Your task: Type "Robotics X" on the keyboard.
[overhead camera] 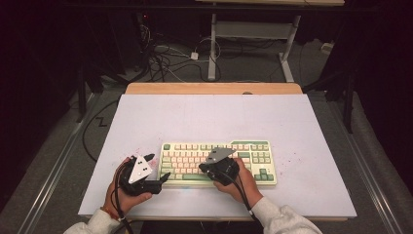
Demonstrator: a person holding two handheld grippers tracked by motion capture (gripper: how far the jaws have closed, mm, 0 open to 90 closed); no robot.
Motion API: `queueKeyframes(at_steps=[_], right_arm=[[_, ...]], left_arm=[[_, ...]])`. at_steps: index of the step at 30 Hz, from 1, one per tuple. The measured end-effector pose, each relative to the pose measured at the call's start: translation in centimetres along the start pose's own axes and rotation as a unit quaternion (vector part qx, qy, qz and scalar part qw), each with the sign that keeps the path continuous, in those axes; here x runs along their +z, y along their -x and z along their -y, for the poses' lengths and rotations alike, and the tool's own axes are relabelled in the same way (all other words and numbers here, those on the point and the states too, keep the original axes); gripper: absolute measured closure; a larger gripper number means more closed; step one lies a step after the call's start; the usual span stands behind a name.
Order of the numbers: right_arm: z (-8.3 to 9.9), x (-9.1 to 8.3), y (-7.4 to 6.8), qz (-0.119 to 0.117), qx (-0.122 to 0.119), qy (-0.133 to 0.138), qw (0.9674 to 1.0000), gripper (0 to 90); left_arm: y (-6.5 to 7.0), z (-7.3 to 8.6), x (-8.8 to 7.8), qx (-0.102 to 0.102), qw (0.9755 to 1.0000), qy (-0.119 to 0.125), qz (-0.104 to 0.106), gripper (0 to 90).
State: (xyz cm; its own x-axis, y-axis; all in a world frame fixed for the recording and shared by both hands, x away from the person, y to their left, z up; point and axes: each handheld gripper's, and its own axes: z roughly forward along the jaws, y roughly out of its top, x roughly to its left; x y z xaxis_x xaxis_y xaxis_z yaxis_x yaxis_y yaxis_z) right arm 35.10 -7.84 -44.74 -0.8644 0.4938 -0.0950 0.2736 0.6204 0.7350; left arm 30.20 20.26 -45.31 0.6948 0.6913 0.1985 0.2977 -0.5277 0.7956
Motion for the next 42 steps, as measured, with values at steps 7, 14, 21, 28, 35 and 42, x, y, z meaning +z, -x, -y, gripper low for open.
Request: queueKeyframes(at_steps=[7,14,21,28,35,42], right_arm=[[0.4,-2.3,2.4,0.025,0.029,0.021,0.9991,90.0],[1.1,-2.7,3.7,0.043,0.04,0.018,0.9981,90.0],[1.6,-2.0,3.8,0.044,0.041,0.002,0.9982,90.0],[2.0,-1.6,4.1,0.05,0.043,-0.008,0.9978,90.0],[2.1,-1.4,4.3,0.051,0.043,-0.01,0.9977,90.0],[2.2,-1.3,4.3,0.052,0.043,-0.012,0.9976,90.0]], left_arm=[[0.0,0.0,0.1,0.0,1.0,-0.002,0.001,19.0],[0.0,0.0,0.2,0.0,1.0,-0.004,0.001,19.0],[0.0,0.0,0.1,0.001,1.0,-0.003,0.0,19.0],[0.0,0.0,0.1,0.002,1.0,-0.004,0.001,19.0],[0.0,0.0,0.1,0.002,1.0,-0.004,0.001,19.0],[0.0,0.0,0.2,0.003,1.0,-0.006,0.002,19.0]])
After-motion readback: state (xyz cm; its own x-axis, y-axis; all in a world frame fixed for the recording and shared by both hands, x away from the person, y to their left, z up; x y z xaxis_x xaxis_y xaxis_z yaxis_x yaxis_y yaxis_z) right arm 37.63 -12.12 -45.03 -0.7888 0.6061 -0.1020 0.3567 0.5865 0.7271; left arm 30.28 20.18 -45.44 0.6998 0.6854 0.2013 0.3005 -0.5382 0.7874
